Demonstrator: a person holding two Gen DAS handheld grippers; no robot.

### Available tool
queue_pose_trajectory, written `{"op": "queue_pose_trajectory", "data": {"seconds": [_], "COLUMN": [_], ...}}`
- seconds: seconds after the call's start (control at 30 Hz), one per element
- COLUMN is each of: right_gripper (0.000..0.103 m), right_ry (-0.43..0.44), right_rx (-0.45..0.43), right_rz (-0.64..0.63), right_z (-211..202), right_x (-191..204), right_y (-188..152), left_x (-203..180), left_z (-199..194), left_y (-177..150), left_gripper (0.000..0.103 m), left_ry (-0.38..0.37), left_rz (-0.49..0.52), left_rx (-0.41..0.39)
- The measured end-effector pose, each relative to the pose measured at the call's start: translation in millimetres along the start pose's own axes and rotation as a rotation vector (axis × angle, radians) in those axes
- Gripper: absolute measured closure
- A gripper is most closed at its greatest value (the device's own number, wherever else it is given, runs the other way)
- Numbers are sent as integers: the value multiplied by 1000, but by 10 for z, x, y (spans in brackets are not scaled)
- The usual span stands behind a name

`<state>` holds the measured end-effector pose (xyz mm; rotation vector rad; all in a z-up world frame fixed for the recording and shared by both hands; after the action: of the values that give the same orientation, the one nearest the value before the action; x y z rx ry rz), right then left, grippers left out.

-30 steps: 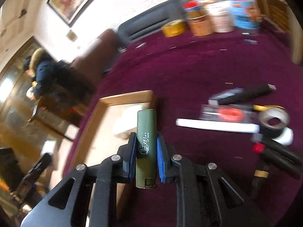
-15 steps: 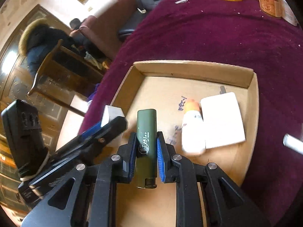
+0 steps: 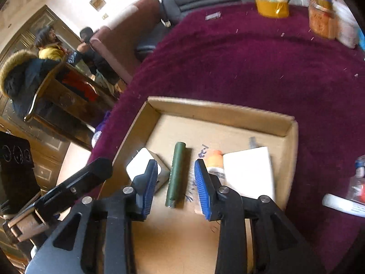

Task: Organize rigid objects
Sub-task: 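Grasp the long white marker with the left gripper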

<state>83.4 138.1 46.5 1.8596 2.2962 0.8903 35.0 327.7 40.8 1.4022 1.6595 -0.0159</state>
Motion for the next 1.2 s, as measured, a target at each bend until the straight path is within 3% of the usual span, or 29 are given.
{"op": "queue_pose_trajectory", "data": {"seconds": [0.17, 0.23, 0.27, 0.3, 0.33, 0.4, 0.53, 0.7, 0.87, 0.97, 1.2], "right_gripper": [72, 68, 52, 28, 18, 15, 15, 15, 15, 15, 15], "right_ry": [-89, -174, -227, -302, -377, -477, -570, -572, -568, -499, -472], "right_rx": [-185, -311, -371, -453, -529, -628, -595, -548, -530, -484, -462], "right_rz": [-57, -63, -64, -61, -48, -4, 123, 332, 460, 527, 501], "right_z": [-696, -1079, -1210, -1397, -1566, -1834, -2033, -2063, -2050, -2038, -1959], "right_x": [-302, -509, -583, -700, -831, -1092, -1754, -2638, -3244, -3413, -3461], "right_y": [-214, -399, -479, -618, -767, -1024, -1197, -1306, -1525, -1554, -1540], "left_x": [-427, -603, -713, -818, -884, -1061, -1362, -1803, -2137, -2241, -2216], "left_z": [-360, -431, -452, -447, -437, -356, -77, 324, 667, 941, 1768], "left_y": [-147, -248, -318, -387, -440, -581, -832, -1079, -1162, -1130, -894], "left_gripper": [36, 31, 31, 31, 31, 29, 27, 27, 27, 27, 28], "left_ry": [45, 43, 31, 20, 13, -2, -25, -35, 24, 65, 159], "left_rz": [106, 136, 149, 159, 167, 191, 214, 253, 340, 388, 399], "left_rx": [-63, -80, -85, -82, -76, -46, 32, 141, 202, 218, 246]}}
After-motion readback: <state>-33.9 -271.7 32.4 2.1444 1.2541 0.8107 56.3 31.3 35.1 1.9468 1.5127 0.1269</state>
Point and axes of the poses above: each gripper's, at about its wrist camera, not at the fingertips, and z roughly the way its jaws point, x to its left, y to its top, the point moved 1 cm from there along z, roughly the way its jaws point, and after that the axes turned 10 degrees about -y, right-handed, at the moved point
